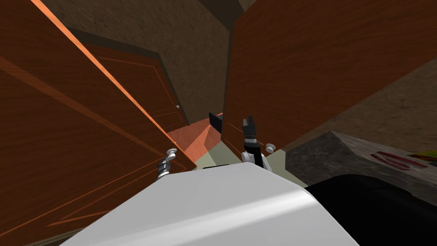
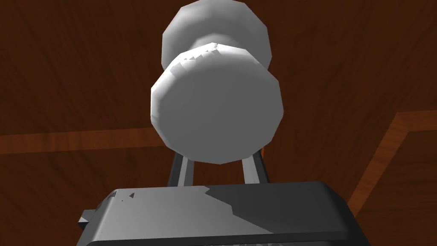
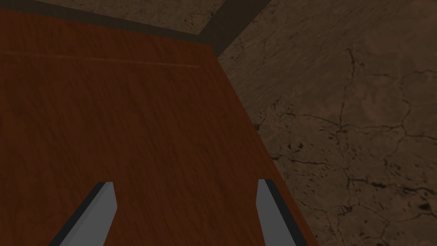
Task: Pull the door open
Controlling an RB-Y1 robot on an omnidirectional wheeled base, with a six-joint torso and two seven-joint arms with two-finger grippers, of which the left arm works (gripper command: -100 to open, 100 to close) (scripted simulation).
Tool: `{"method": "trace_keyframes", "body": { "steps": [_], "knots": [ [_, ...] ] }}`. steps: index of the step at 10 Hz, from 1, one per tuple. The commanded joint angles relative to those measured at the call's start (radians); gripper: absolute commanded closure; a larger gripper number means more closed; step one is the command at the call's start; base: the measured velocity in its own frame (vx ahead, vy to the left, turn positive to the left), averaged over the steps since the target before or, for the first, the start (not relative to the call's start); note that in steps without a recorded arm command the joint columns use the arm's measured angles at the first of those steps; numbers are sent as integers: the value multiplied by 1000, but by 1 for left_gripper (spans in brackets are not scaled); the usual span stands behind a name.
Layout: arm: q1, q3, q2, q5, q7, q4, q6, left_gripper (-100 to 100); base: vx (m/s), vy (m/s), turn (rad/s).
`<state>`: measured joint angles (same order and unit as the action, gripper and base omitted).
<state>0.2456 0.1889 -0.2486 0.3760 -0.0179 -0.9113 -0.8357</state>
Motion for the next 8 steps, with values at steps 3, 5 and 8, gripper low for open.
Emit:
{"method": "trace_keyframes", "body": {
  "steps": [3, 5, 8],
  "knots": [
    [-9, -33, 3, 11, 82, -10, -8, 100, -21, 2, 10],
    [-7, -58, -5, 31, 151, -15, -10, 100, -18, 4, 6],
    [-6, -70, -9, 41, 207, -17, -11, 100, -21, 1, 1]
  ]
}}
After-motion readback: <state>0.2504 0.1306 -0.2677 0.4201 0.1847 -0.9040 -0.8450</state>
